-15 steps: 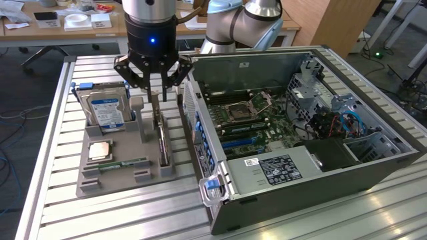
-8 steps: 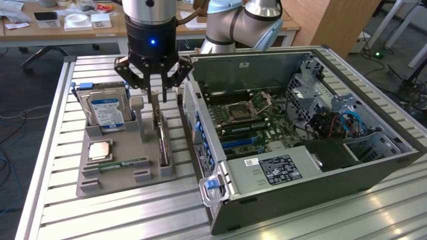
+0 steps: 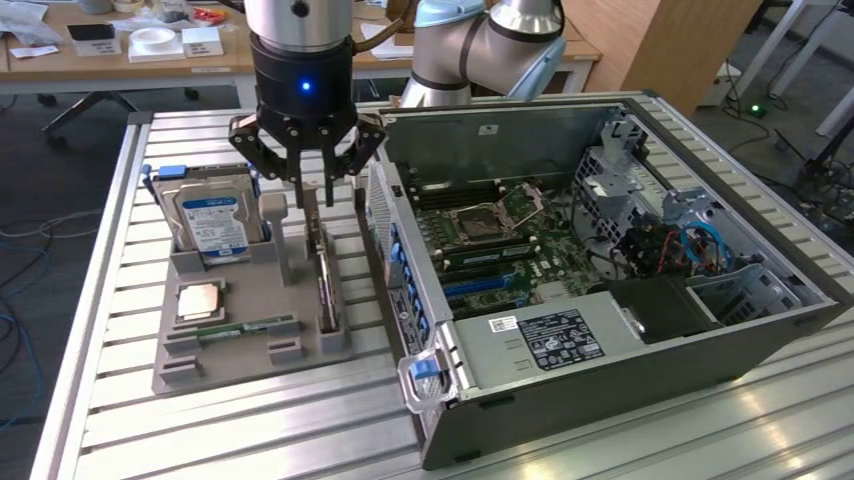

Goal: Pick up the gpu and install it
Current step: 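Pick up the gpu and move the gpu toward the slot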

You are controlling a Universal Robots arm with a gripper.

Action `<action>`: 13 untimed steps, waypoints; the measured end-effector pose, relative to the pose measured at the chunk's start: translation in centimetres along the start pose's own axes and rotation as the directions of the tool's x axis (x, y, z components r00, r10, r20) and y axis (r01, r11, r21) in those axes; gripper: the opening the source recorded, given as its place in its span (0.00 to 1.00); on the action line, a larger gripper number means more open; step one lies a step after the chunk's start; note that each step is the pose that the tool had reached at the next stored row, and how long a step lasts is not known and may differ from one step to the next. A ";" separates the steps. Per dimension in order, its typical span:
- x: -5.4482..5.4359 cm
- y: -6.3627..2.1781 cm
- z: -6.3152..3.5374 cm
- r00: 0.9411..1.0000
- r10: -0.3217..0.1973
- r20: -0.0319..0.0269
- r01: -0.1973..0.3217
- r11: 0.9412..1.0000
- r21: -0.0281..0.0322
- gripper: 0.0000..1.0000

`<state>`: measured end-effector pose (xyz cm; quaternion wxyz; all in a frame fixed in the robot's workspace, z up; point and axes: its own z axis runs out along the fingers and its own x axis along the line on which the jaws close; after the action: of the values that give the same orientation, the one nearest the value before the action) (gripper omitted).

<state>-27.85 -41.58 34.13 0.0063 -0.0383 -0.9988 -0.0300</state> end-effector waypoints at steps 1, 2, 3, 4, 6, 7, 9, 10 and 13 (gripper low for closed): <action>0.0 0.00 0.02 1.000 0.000 0.000 0.000 1.000 0.000 0.36; 0.0 0.00 0.05 1.000 0.000 0.000 0.000 1.000 0.000 0.36; 0.0 0.00 0.07 1.000 0.000 0.000 0.000 1.000 0.000 0.36; 0.0 -0.01 0.10 1.000 0.000 0.000 0.000 1.000 0.000 0.36; 0.0 -0.01 0.17 1.000 0.000 0.000 0.000 1.000 0.000 0.36; 0.0 -0.01 0.21 1.000 0.000 0.000 0.000 1.000 0.000 0.36; 0.0 -0.02 0.30 1.000 0.000 0.000 0.000 1.000 0.000 0.36; 0.0 -0.02 0.33 1.000 0.000 0.000 0.000 1.000 0.000 0.36; 0.0 -0.02 0.41 1.000 0.000 0.000 0.000 1.000 0.000 0.36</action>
<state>-27.84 -41.58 33.72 0.0062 -0.0384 -0.9988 -0.0301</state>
